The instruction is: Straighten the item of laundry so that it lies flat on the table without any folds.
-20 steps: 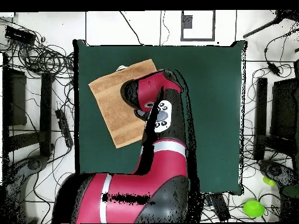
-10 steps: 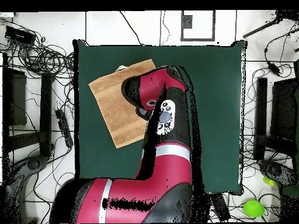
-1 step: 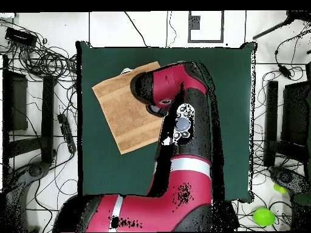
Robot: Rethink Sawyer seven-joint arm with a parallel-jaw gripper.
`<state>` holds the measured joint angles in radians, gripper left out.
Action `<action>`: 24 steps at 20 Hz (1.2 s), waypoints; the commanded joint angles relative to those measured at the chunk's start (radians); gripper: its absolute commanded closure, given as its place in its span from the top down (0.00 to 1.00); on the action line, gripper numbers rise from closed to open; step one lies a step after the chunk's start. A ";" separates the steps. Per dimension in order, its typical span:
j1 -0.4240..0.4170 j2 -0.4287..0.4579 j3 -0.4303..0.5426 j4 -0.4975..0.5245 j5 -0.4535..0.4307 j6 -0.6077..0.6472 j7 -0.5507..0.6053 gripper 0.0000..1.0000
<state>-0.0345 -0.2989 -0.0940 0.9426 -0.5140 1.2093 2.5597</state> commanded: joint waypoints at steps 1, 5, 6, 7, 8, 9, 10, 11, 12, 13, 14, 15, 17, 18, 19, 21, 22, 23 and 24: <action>-0.016 0.005 0.150 0.118 0.050 -0.149 -0.150 1.00; -0.042 0.029 0.187 0.128 0.085 -0.210 -0.147 1.00; -0.044 0.031 0.189 0.133 0.093 -0.224 -0.130 1.00; -0.046 0.032 0.191 0.139 0.104 -0.233 -0.110 1.00; -0.047 0.034 0.193 0.143 0.111 -0.234 -0.100 1.00; -0.053 0.035 0.202 0.148 0.122 -0.232 -0.102 1.00; -0.071 0.020 0.199 0.217 0.125 -0.276 -0.096 1.00; -0.083 0.020 0.213 0.231 0.146 -0.266 -0.105 1.00; -0.093 0.017 0.226 0.242 0.163 -0.262 -0.112 1.00; -0.102 0.014 0.238 0.254 0.180 -0.258 -0.120 1.00; -0.104 0.012 0.243 0.264 0.194 -0.259 -0.108 1.00; -0.106 0.010 0.247 0.275 0.209 -0.259 -0.097 1.00; -0.108 0.008 0.254 0.290 0.222 -0.260 -0.091 1.00; -0.110 0.008 0.258 0.294 0.229 -0.249 -0.090 1.00; -0.112 0.007 0.261 0.299 0.234 -0.246 -0.091 1.00; -0.115 0.004 0.267 0.308 0.247 -0.221 -0.093 1.00; -0.115 0.004 0.267 0.309 0.249 -0.211 -0.097 1.00; -0.113 0.003 0.264 0.310 0.246 -0.208 -0.103 1.00; -0.108 0.005 0.261 0.308 0.244 -0.197 -0.106 1.00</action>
<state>-0.1630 -0.3091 0.0335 1.1114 -0.3224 0.9963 2.5597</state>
